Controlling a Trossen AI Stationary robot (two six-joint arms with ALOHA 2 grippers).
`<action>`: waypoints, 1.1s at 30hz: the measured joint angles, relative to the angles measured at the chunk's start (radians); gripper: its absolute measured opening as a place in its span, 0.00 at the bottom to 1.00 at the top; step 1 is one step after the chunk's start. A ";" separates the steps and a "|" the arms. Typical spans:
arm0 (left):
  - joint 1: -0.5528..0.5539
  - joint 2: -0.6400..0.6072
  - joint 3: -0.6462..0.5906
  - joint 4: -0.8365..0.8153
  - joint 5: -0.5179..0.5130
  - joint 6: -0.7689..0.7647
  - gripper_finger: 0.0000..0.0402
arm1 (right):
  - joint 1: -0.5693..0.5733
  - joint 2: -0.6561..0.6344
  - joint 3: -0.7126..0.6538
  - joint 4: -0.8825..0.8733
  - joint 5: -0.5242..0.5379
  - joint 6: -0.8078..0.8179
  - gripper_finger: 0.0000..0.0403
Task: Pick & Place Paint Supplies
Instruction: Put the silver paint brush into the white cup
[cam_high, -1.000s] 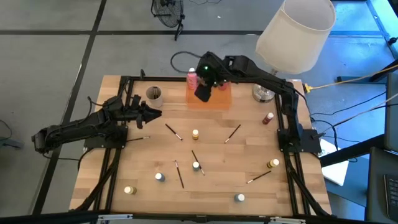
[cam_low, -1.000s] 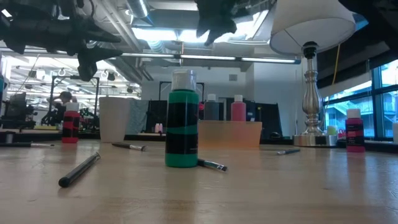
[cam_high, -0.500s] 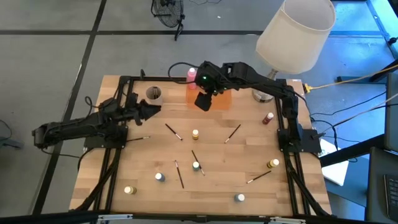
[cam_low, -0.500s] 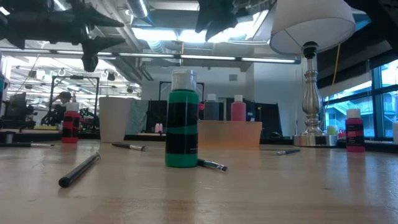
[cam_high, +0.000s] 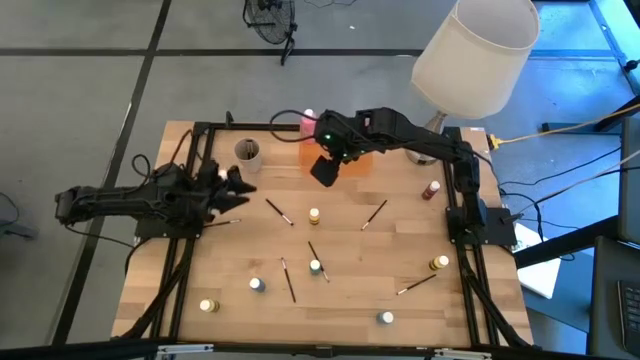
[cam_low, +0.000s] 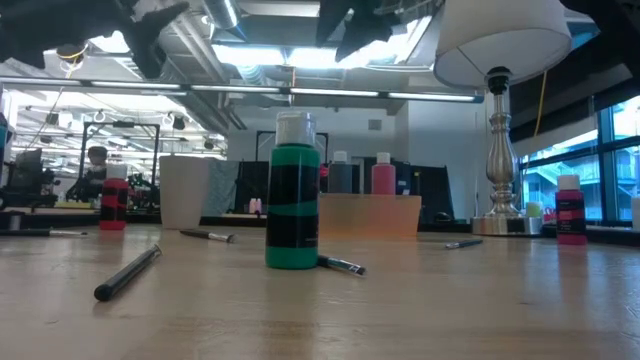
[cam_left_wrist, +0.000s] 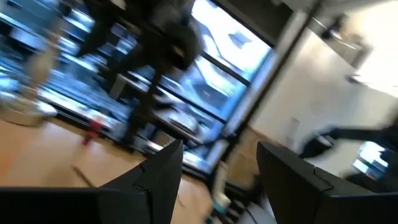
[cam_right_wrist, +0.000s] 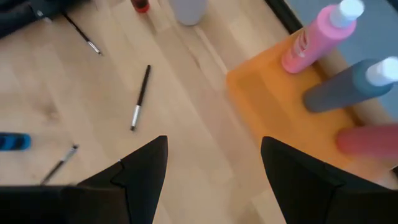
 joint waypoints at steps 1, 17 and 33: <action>-0.002 0.000 0.000 0.000 0.049 0.000 0.50 | 0.008 0.000 0.000 0.001 0.000 0.017 0.65; -0.136 0.003 0.073 0.003 0.189 0.169 0.51 | 0.258 0.001 0.000 0.214 -0.011 0.236 0.65; -0.286 0.140 0.384 -0.609 0.078 0.693 0.51 | 0.490 -0.018 -0.002 0.225 0.254 0.542 0.65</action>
